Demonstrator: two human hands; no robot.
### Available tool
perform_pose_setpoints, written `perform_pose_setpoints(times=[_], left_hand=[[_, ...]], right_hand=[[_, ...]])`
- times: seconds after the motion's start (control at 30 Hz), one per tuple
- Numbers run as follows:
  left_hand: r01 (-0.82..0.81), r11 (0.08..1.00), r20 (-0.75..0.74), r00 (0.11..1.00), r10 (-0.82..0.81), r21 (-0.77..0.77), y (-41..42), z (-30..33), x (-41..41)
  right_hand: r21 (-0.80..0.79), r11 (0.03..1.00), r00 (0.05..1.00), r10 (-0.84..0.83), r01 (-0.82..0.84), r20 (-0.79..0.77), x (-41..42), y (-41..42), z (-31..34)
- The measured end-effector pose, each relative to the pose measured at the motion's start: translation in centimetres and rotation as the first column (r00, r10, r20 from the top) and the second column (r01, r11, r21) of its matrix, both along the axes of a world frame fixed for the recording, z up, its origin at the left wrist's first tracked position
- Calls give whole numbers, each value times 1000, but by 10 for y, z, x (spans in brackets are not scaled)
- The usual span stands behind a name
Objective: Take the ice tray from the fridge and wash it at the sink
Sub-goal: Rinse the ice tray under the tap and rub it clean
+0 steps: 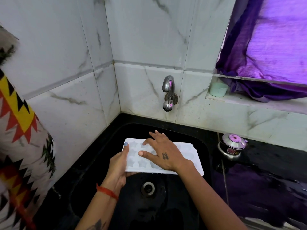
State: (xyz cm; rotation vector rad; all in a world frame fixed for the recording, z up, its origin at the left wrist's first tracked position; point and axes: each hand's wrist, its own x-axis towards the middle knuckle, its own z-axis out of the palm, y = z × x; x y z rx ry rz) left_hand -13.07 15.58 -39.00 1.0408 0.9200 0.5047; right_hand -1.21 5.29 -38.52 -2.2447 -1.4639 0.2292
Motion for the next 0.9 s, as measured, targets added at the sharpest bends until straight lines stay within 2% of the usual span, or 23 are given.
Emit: perform_pose_setpoints(times=[0.47,0.7,0.9], left_hand=[[22,1000,13,1000,-21,-22,-3,3,-1],[21,1000,13,1000,-21,-20,-6,8,-3],[24,1000,10,1000,-24,-20,-5,8,-4]], right_hand=[[-107,994,999,-19,23,40,-3,1,0],[-105,994,999,-19,16,-28,-5,3,2],[-109,994,1000,-16,16,5,-3,1,2]])
